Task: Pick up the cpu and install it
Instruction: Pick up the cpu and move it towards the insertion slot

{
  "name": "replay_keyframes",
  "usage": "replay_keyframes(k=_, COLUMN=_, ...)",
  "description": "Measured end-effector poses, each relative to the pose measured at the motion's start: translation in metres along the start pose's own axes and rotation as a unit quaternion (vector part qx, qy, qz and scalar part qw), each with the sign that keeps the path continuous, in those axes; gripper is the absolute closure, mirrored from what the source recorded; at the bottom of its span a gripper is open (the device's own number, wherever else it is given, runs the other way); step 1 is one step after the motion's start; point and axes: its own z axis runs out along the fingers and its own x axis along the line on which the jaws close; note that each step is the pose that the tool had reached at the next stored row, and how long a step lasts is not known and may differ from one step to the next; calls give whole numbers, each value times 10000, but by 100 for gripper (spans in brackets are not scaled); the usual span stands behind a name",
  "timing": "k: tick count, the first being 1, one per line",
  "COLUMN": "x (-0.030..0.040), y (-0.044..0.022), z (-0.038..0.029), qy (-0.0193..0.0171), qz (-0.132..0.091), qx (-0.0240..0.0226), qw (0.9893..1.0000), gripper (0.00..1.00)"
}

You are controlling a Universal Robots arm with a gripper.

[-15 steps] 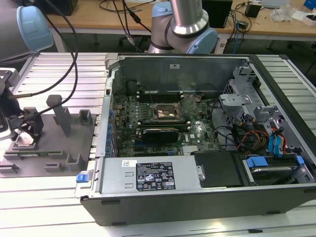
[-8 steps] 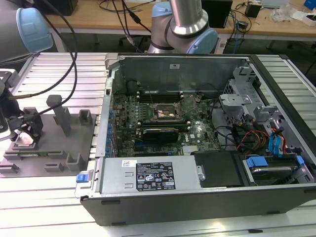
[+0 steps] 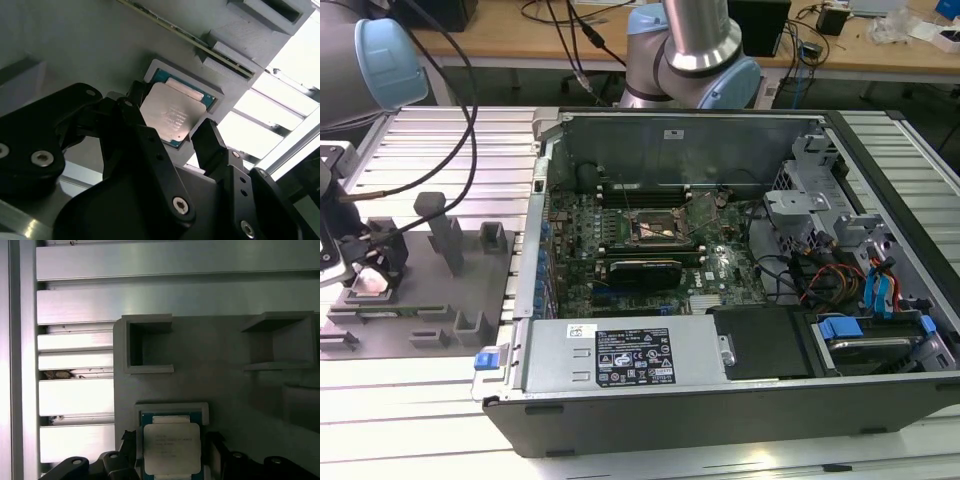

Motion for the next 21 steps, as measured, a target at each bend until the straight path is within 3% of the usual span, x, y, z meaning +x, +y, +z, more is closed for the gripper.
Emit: replay_keyframes(k=21, x=9, y=25, z=-2, qy=0, qz=0, qx=2, qw=10000, gripper=35)
